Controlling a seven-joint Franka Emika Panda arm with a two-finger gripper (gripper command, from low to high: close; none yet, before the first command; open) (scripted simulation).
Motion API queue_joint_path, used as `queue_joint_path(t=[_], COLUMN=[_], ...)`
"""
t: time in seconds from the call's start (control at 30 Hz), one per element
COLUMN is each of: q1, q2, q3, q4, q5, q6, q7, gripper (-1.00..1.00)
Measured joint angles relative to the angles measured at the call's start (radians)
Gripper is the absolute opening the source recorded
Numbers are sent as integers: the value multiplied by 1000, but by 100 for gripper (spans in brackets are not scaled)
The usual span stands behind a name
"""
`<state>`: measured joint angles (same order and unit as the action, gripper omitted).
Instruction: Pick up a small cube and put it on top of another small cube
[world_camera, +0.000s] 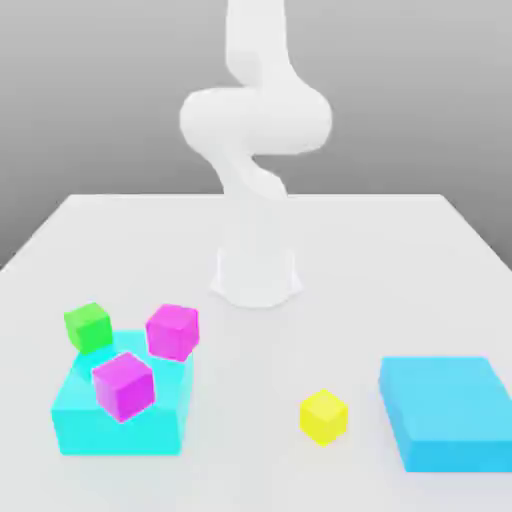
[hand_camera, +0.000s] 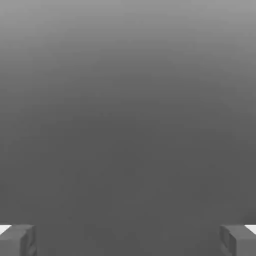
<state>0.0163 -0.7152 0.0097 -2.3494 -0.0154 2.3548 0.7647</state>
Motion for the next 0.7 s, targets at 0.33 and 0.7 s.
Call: queue_joint_path(t=[0.33, 0.7], q1=[75, 152], q2=[377, 773], q3=[22, 59], q4=[-212, -427], q5=[-52, -11], q6=[240, 499], q7=[-166, -404], gripper=[0, 0])
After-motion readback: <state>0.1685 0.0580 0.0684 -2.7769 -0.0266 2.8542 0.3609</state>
